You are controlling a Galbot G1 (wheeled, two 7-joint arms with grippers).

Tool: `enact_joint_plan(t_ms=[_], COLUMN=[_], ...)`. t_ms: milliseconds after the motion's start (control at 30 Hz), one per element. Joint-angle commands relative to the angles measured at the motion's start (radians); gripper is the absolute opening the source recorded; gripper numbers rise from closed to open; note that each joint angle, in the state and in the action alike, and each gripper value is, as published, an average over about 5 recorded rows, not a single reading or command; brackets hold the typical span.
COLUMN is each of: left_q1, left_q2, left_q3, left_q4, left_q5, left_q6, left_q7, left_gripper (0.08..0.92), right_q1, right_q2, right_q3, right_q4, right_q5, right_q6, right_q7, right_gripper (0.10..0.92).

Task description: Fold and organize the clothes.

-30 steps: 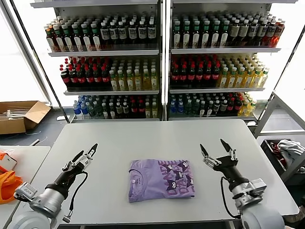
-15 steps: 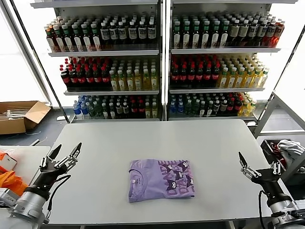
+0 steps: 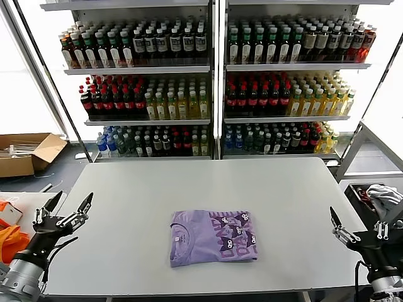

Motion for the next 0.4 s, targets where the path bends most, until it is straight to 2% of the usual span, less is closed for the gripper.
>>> enact_joint_plan(t_ms=[33,400], left_q1=[0.011,0.014], left_q2=[-0.026,-0.043], left_q3=[-0.031,-0.027], left_q4=[-0.005,-0.019], left_q5=[0.097,0.128], left_q6=[-0.020,-0.021], left_q7=[0.069,0.089], left_gripper=[0.823,0.823], right_q1=[0.002,0.005], right_q2=[0.027,0.026], right_q3=[0.023,0.005], right_q4=[0.005,0.013], right_q5=[-0.031,-0.029], right_q6=[0.007,0.002], right_q7=[-0.018,-0.028], right_gripper=[0.823,0.823])
